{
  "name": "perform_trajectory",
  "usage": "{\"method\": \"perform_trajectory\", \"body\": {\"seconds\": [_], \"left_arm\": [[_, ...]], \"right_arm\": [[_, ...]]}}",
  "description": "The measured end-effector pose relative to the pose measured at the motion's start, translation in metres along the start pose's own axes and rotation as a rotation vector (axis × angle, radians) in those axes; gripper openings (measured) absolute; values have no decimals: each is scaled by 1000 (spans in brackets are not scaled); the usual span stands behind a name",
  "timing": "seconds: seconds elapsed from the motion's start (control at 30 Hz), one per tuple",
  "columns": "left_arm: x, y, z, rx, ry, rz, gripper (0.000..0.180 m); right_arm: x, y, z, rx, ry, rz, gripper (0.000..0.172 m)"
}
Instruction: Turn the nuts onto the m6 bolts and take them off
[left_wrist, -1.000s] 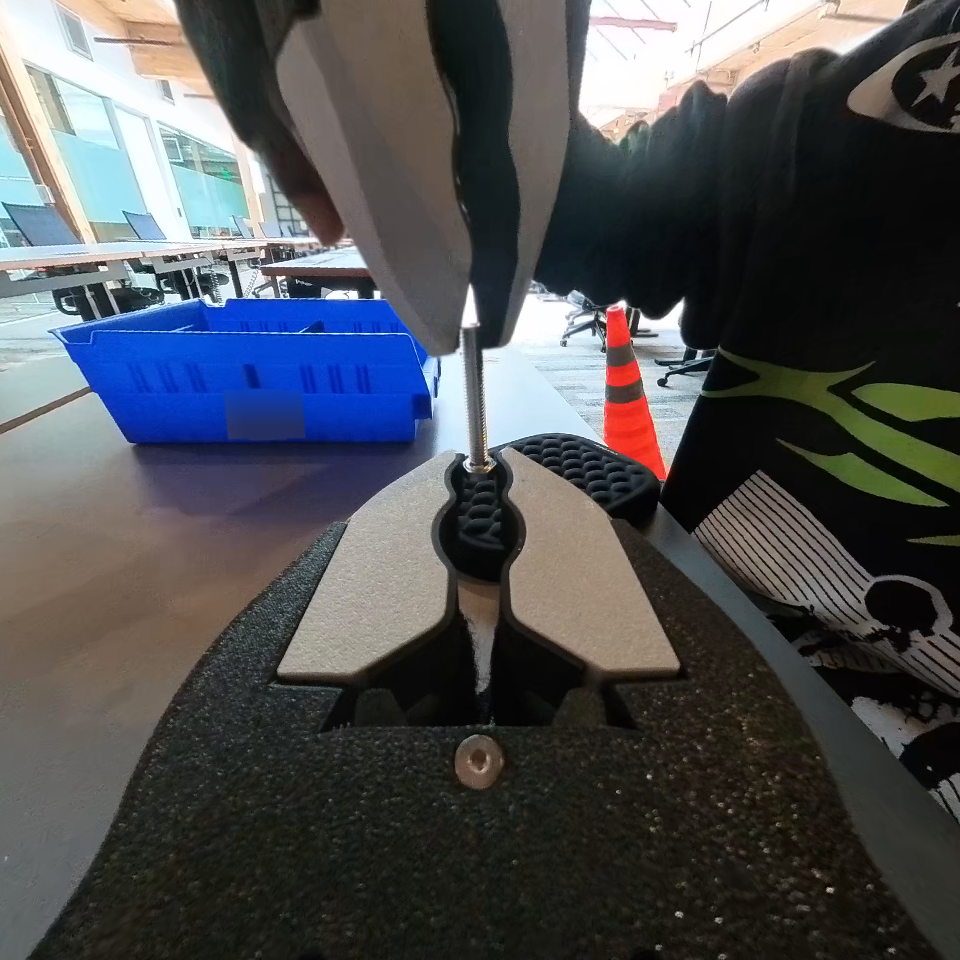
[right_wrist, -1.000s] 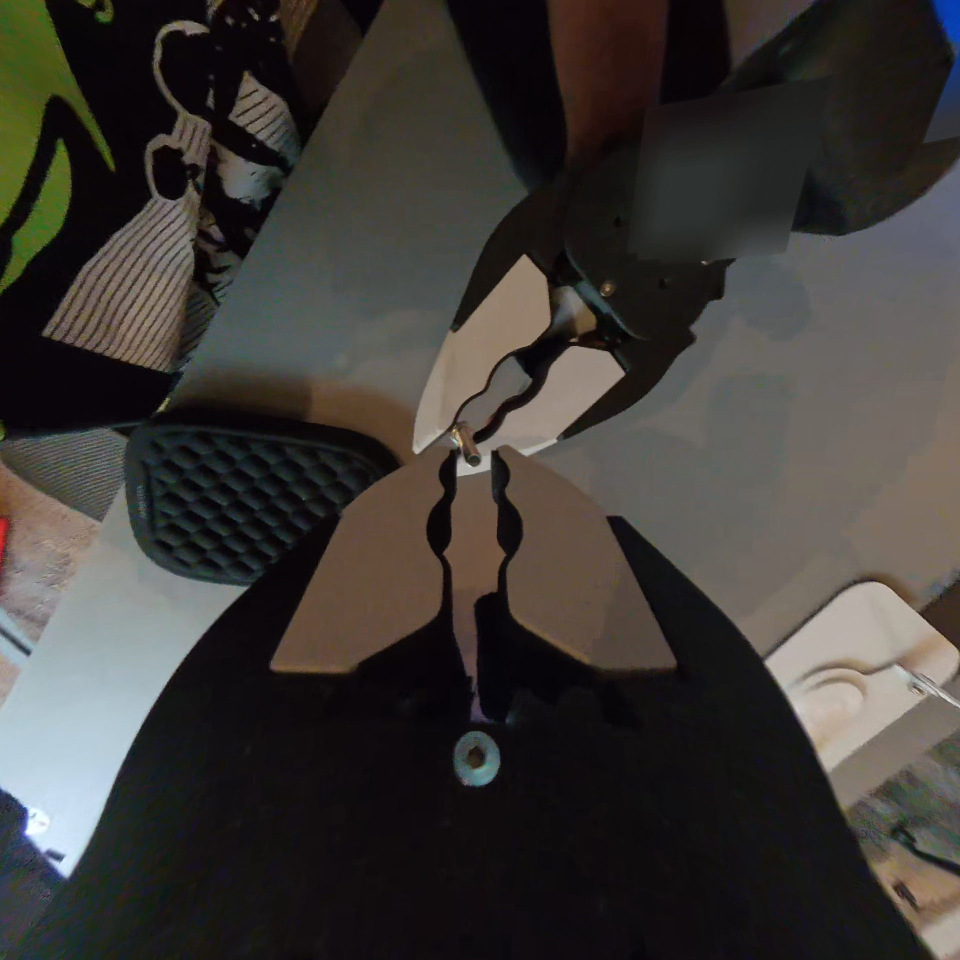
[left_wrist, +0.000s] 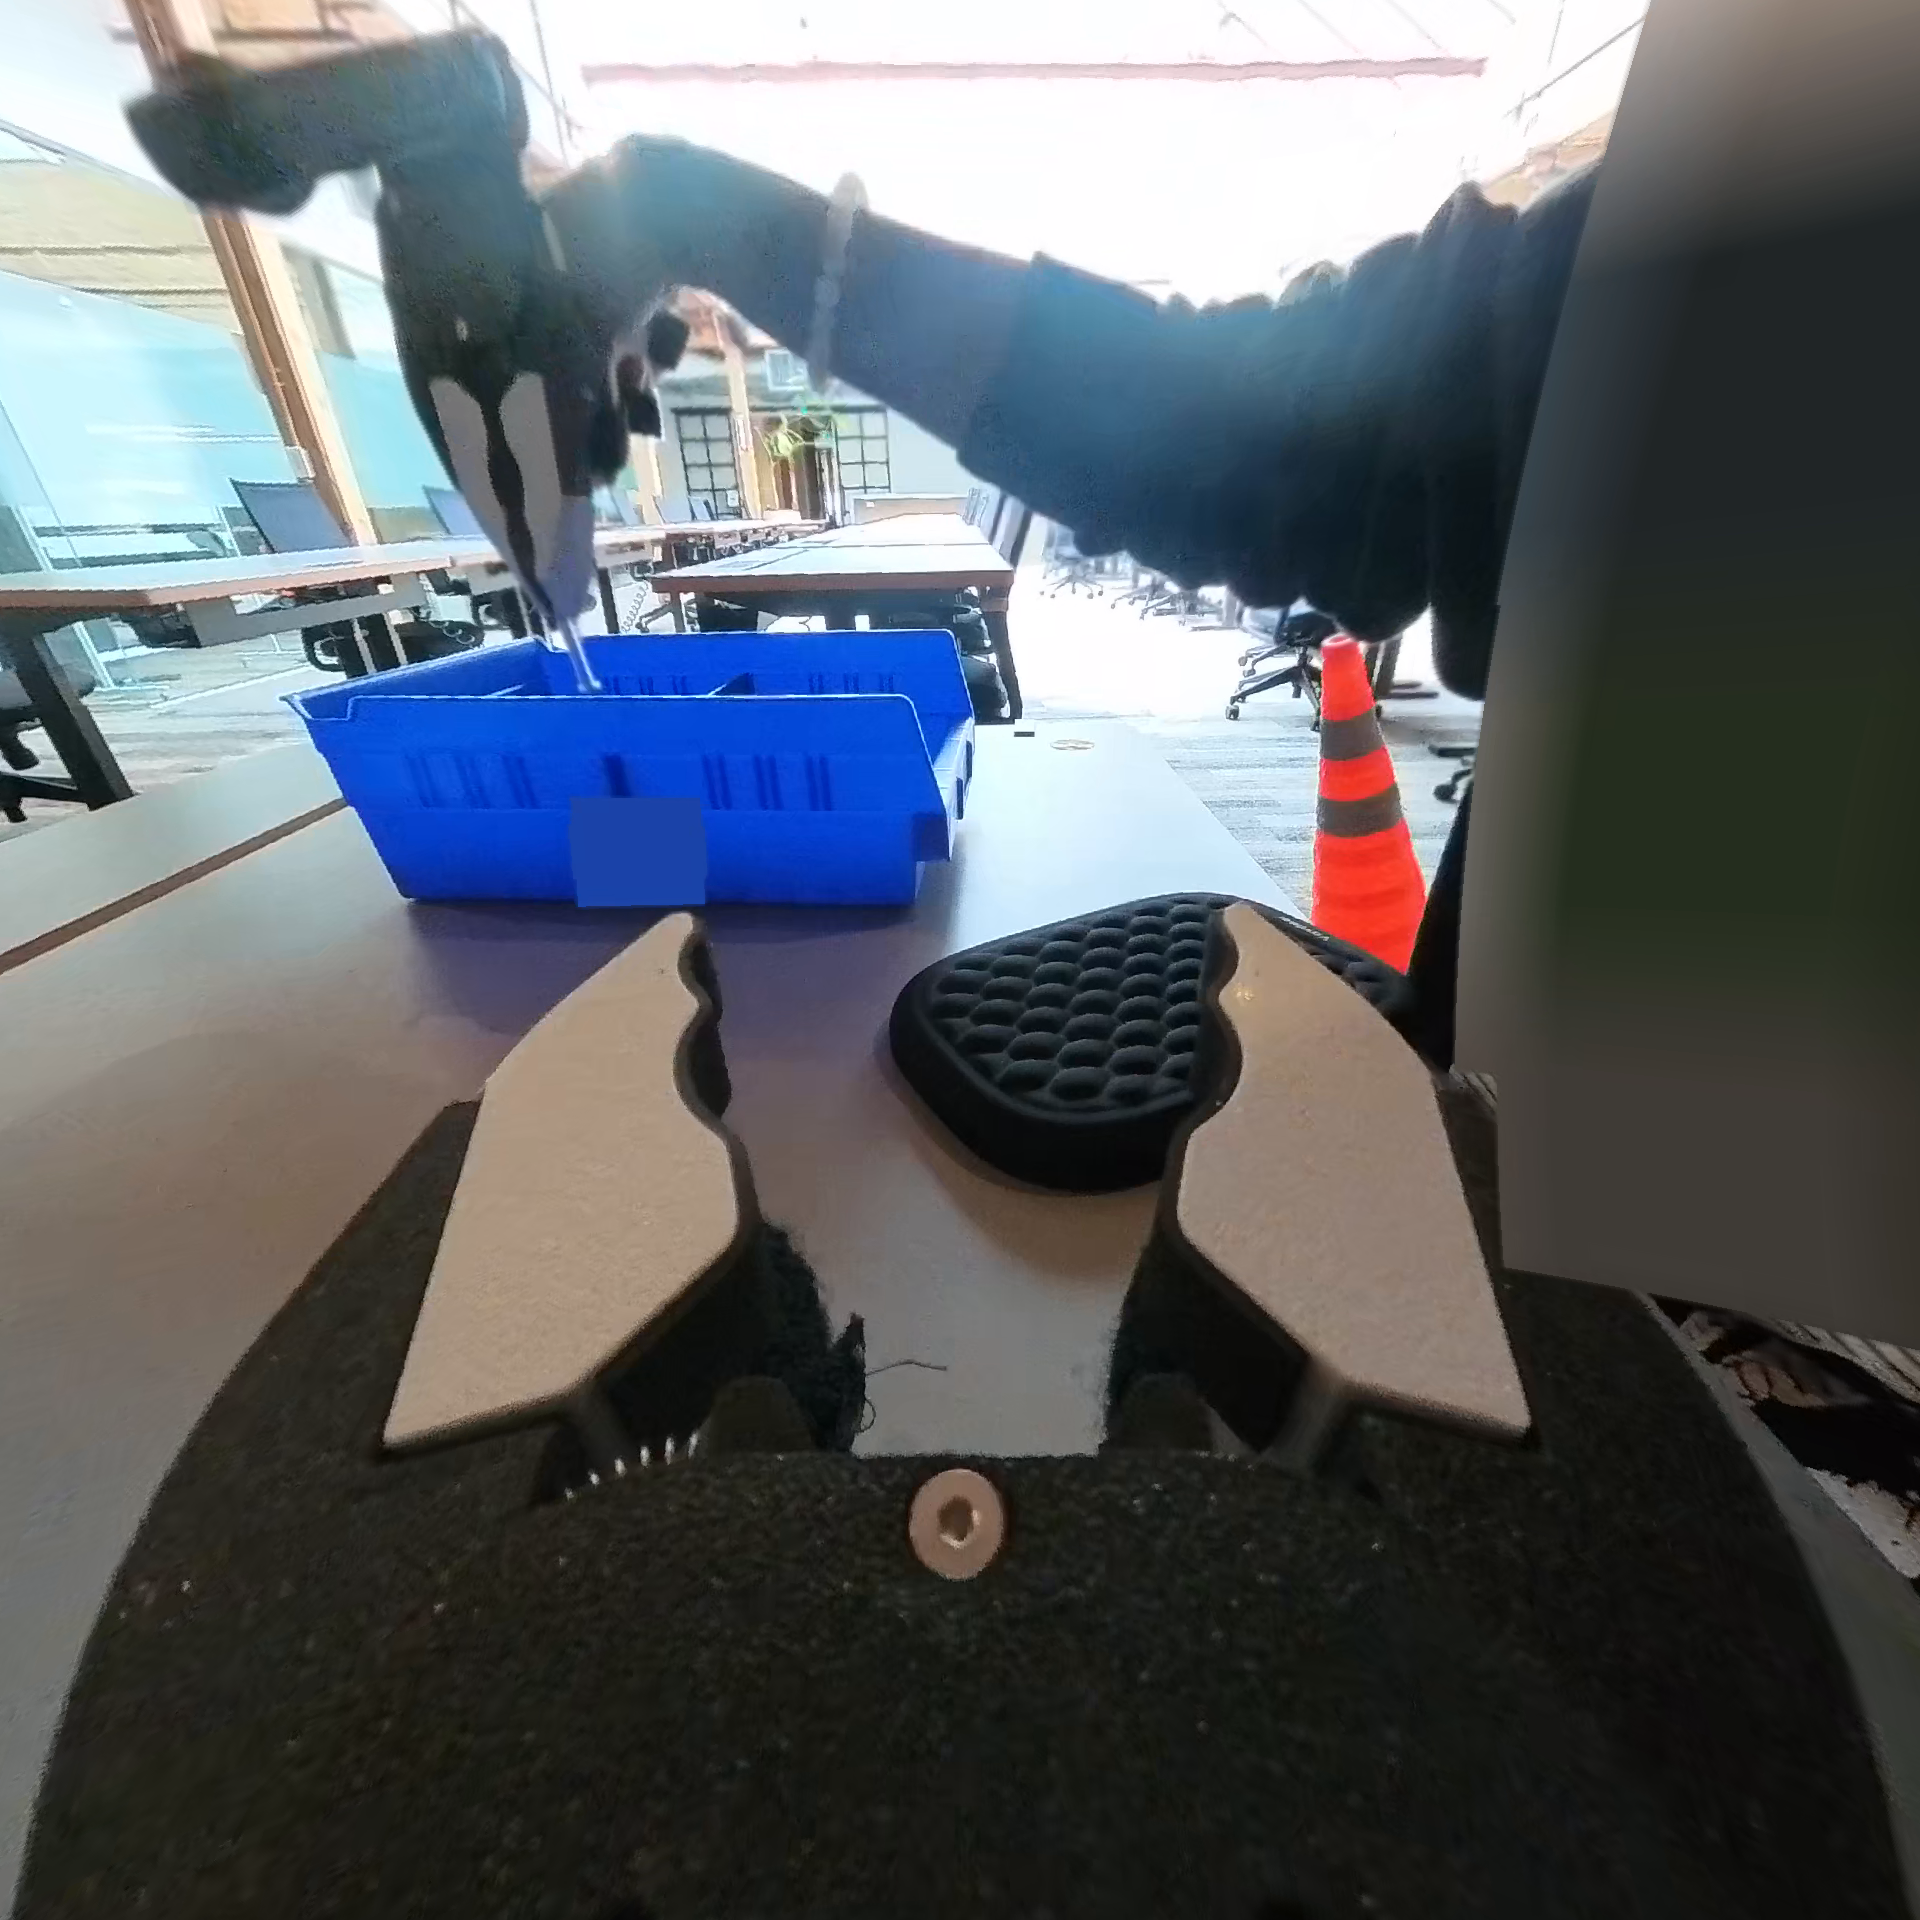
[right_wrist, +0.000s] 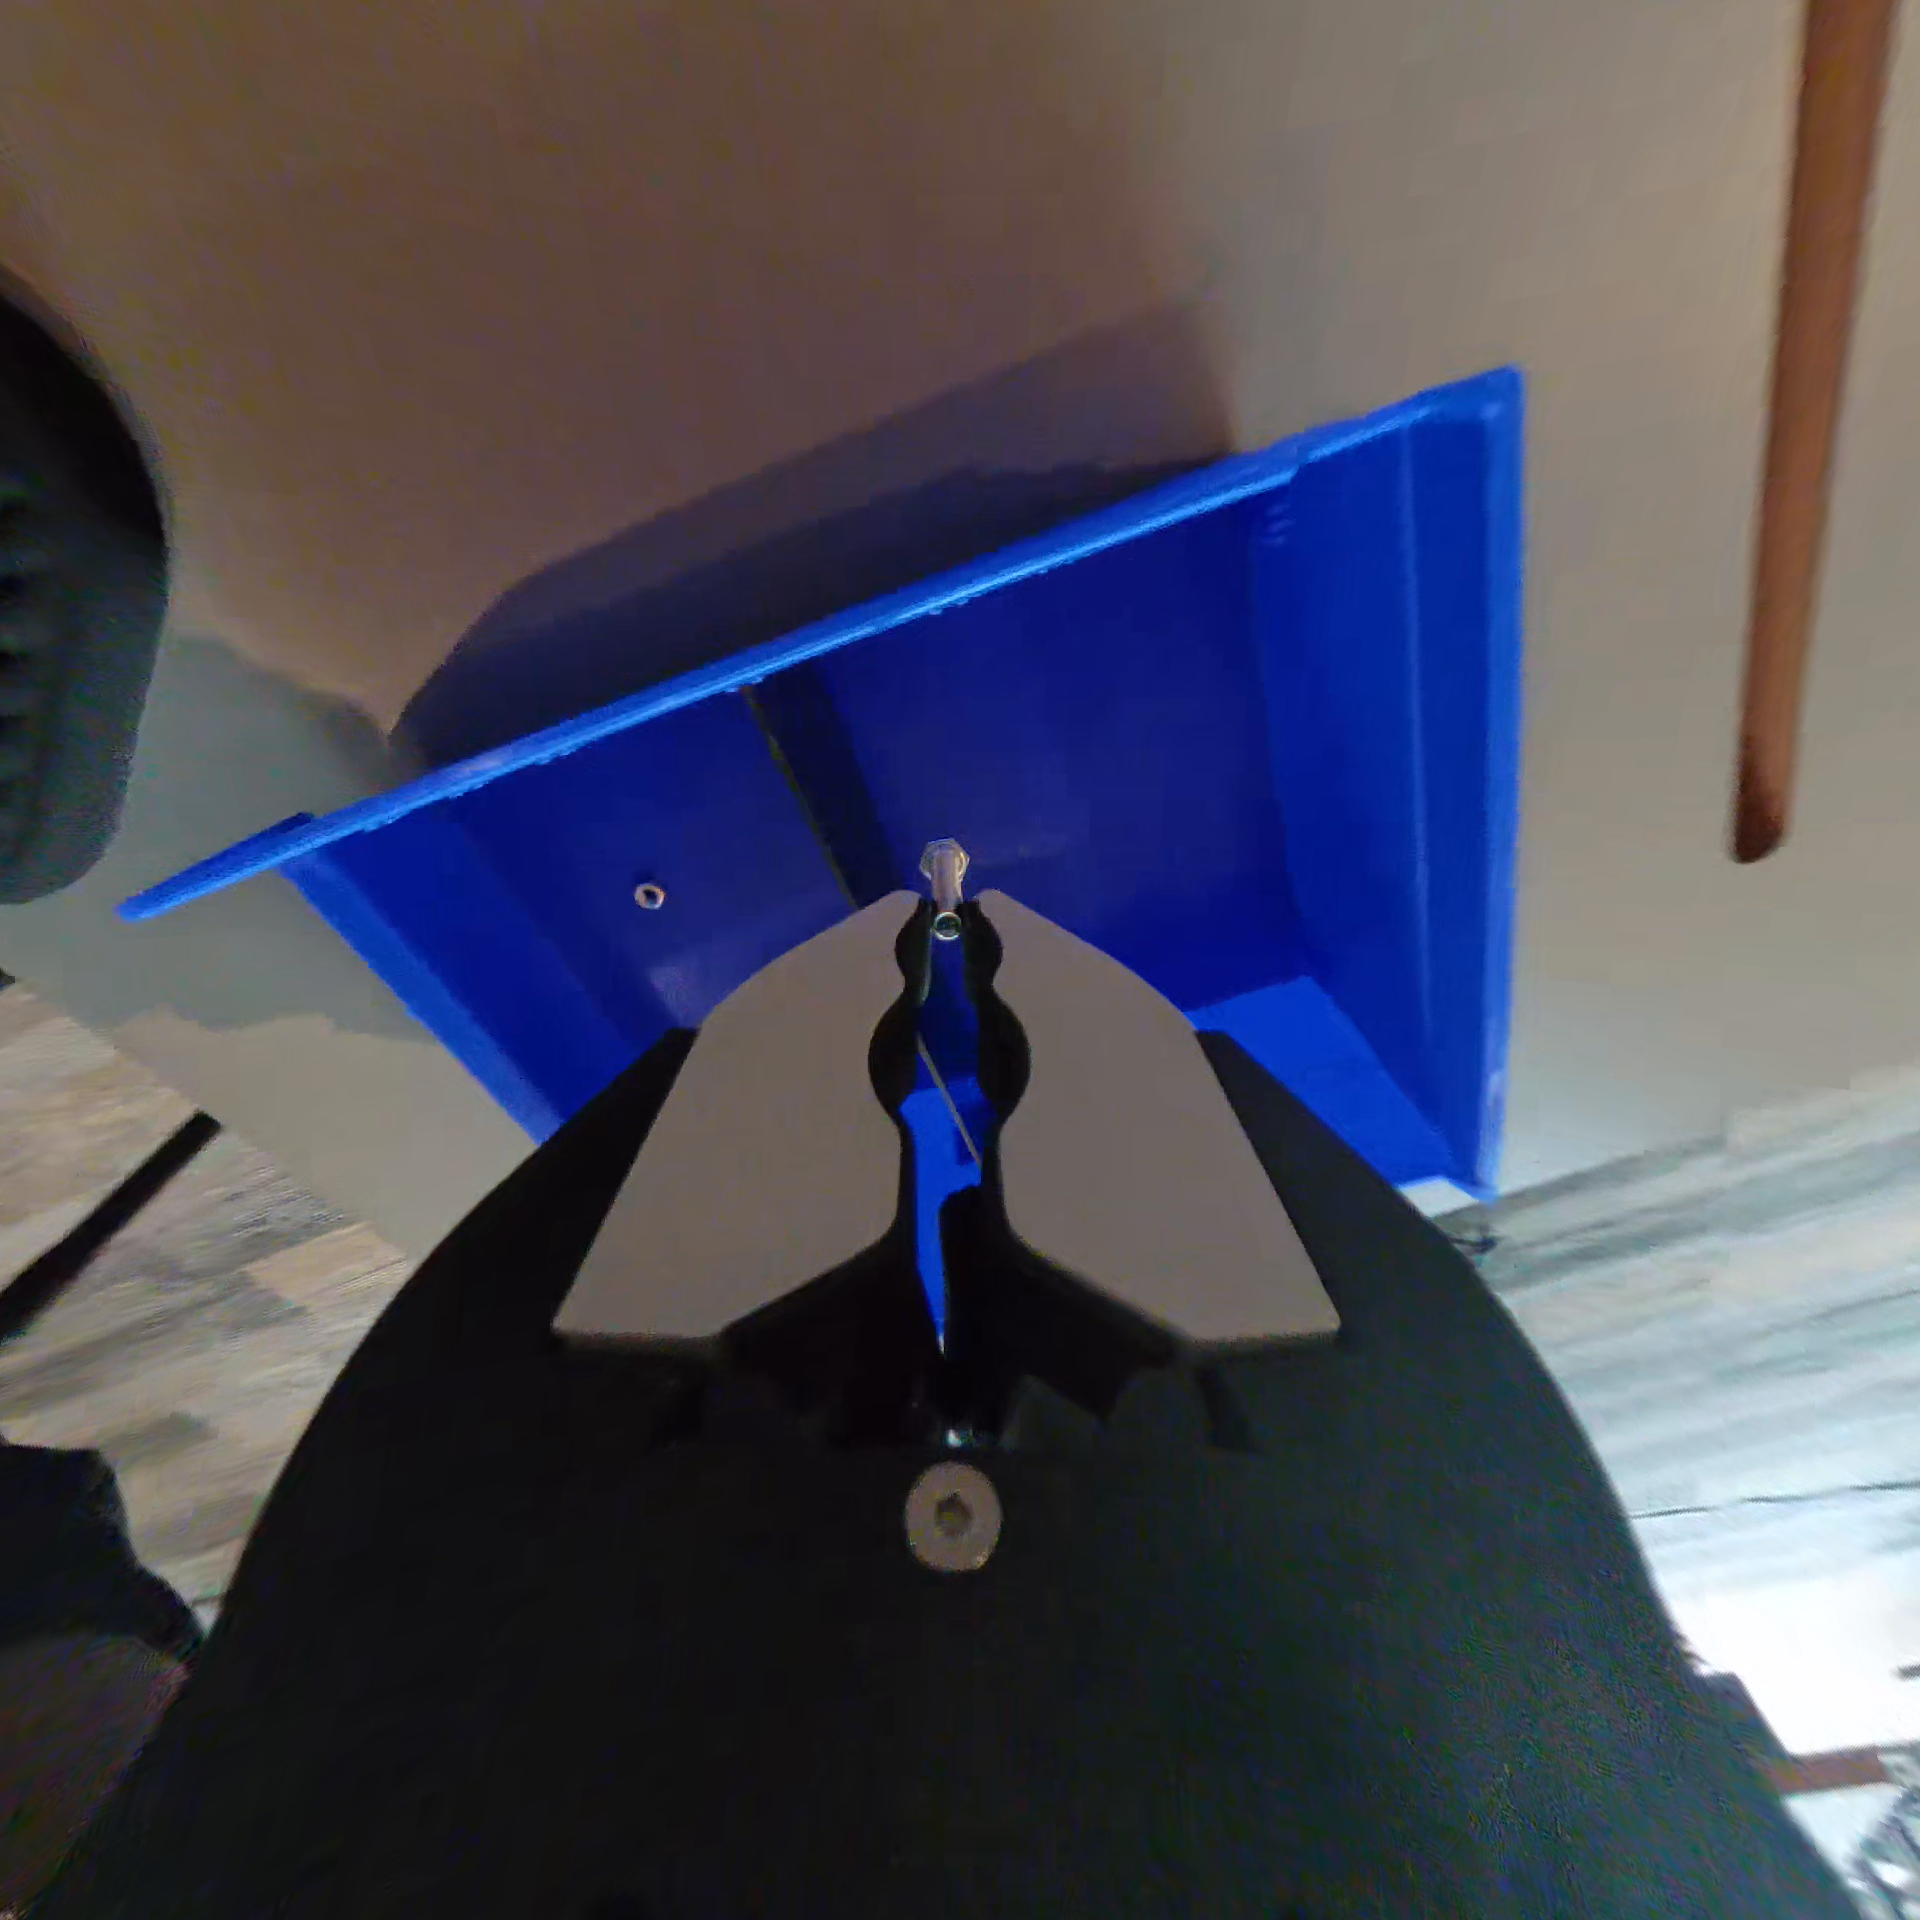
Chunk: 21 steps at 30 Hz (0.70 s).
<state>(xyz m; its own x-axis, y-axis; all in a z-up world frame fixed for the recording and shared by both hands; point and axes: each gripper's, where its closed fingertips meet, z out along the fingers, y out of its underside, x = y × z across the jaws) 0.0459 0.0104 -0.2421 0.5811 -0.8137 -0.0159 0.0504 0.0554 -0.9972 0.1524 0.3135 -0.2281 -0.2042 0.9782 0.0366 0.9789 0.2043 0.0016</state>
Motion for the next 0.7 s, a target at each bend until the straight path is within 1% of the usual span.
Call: {"method": "perform_trajectory", "body": {"seconds": [0.13,0.27,0.4,0.47,0.53,0.7], "left_arm": [[-2,-1,-1,10,-9,-10,86],[-4,-2,-2,15,-18,-10,85],[-4,-1,-1,12,-21,-13,83],[-5,-2,-1,14,-22,-19,83],[-6,-2,-2,16,-23,-23,82],[-5,-2,-1,12,-22,-18,82]], "right_arm": [[7,4,39,-60,-118,96,5],[16,7,68,-72,-166,178,5],[25,5,86,-12,-149,211,5],[33,7,91,1,-108,225,6],[40,1,91,63,-72,234,6],[51,-7,94,145,-21,263,6]]}}
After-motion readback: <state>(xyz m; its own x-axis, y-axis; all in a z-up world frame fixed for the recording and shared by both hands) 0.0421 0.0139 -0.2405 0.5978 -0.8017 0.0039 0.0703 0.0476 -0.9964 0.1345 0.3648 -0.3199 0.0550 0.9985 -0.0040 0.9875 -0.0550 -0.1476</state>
